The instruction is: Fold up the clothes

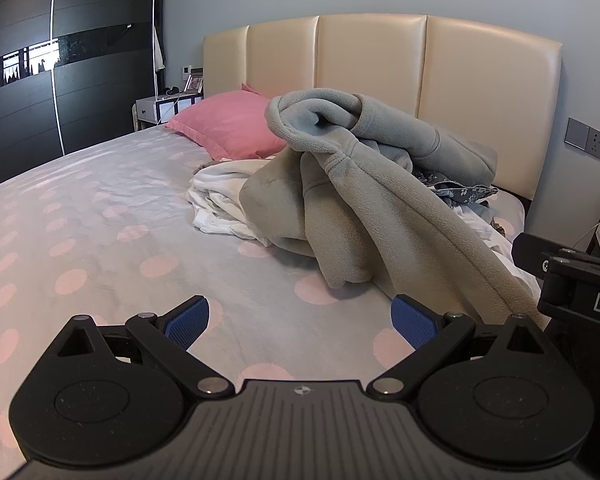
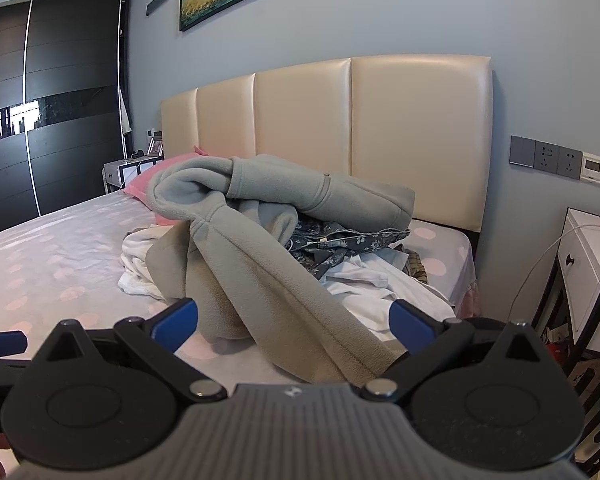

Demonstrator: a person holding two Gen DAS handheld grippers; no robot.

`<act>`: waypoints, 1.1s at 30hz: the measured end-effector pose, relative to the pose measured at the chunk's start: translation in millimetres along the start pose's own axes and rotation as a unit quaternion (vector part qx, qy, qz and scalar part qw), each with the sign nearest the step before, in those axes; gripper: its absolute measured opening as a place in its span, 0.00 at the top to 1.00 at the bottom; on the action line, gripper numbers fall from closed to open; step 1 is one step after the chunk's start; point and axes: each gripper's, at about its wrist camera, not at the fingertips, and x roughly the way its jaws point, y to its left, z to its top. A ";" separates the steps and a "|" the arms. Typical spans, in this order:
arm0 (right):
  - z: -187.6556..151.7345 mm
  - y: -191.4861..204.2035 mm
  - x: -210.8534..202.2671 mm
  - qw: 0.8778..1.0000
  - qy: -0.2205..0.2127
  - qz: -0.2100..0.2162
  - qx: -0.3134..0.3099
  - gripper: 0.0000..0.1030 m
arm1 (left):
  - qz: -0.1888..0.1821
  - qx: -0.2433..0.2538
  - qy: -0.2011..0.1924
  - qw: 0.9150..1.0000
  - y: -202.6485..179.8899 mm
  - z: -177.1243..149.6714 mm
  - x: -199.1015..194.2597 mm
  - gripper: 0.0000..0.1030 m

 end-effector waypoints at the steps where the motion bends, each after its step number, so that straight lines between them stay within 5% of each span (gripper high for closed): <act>1: 0.0 -0.2 0.2 1.000 0.001 0.001 0.000 0.00 | 0.000 0.000 0.000 1.000 0.0 0.0 0.1 0.03; 33: -2.3 1.6 -0.3 1.000 0.010 0.013 -0.003 0.00 | 0.008 -0.002 0.006 1.000 0.6 -3.0 2.0 0.03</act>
